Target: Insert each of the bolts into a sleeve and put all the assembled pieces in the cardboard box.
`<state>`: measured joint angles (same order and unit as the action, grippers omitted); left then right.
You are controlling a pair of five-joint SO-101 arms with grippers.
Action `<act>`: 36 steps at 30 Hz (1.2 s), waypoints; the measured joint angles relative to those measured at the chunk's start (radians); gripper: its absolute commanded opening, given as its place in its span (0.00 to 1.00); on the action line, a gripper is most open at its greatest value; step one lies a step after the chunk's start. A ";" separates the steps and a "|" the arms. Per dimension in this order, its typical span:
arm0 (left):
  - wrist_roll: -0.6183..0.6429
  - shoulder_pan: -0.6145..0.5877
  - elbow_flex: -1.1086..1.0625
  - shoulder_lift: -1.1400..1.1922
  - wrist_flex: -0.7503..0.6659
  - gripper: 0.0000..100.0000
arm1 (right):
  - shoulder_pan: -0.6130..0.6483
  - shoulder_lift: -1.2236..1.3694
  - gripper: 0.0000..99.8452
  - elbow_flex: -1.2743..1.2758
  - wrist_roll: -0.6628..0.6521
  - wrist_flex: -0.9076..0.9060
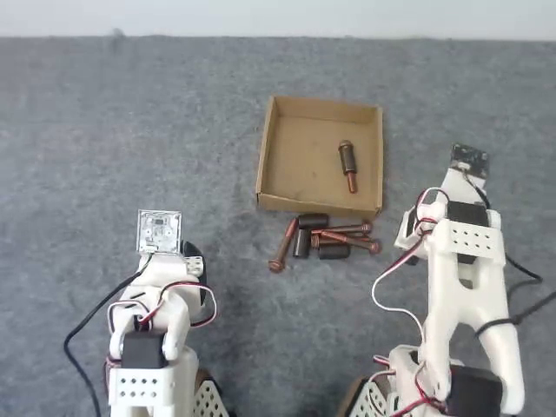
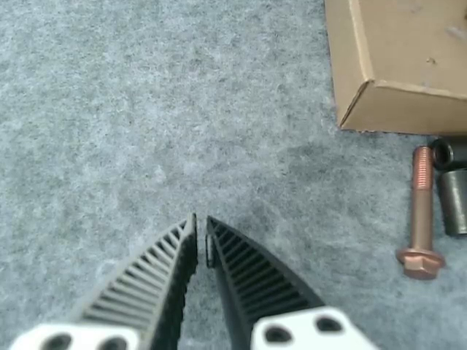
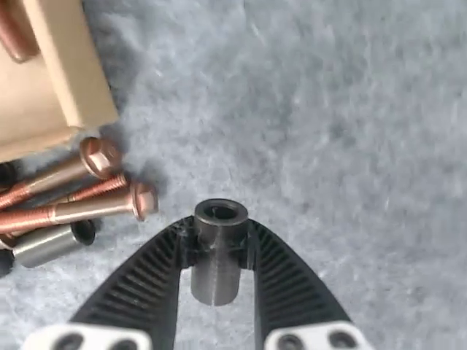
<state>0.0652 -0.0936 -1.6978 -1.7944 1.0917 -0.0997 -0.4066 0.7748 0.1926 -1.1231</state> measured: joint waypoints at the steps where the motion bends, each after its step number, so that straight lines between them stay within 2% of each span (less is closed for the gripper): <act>1: 0.000 0.000 0.000 0.000 0.000 0.02 | 0.000 0.000 0.01 0.000 -0.021 0.011; 6: 0.000 0.000 0.000 0.000 0.000 0.02 | -0.006 0.051 0.01 0.000 -0.133 0.092; 10: 0.000 0.000 0.000 0.000 0.000 0.02 | -0.051 0.140 0.01 -0.002 -0.170 0.143; 14: 0.000 0.000 0.000 0.000 0.000 0.02 | -0.117 0.216 0.01 -0.049 -0.222 0.140; 18: 0.000 0.000 0.000 0.000 0.000 0.02 | -0.164 0.247 0.01 -0.115 -0.296 0.055; 21: -0.095 0.000 0.000 0.000 0.000 0.02 | -0.190 0.252 0.01 -0.137 -0.367 0.018; 23: -0.180 -0.028 0.000 0.000 0.000 0.02 | -0.189 0.252 0.01 -0.144 -0.351 0.012; 28: -0.358 -0.107 0.000 0.000 -0.032 0.02 | -0.190 0.252 0.01 -0.144 -0.166 0.060; 32: -0.370 -0.189 0.000 0.000 -0.084 0.02 | -0.192 0.252 0.01 -0.072 -0.143 0.175; 36: -0.345 -0.242 0.020 0.000 -0.094 0.02 | -0.245 0.252 0.01 -0.058 -0.140 0.218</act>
<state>-0.2800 -0.3360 -1.6778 -1.7944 0.9981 -0.3452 -0.1550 0.7165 0.0529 -0.9053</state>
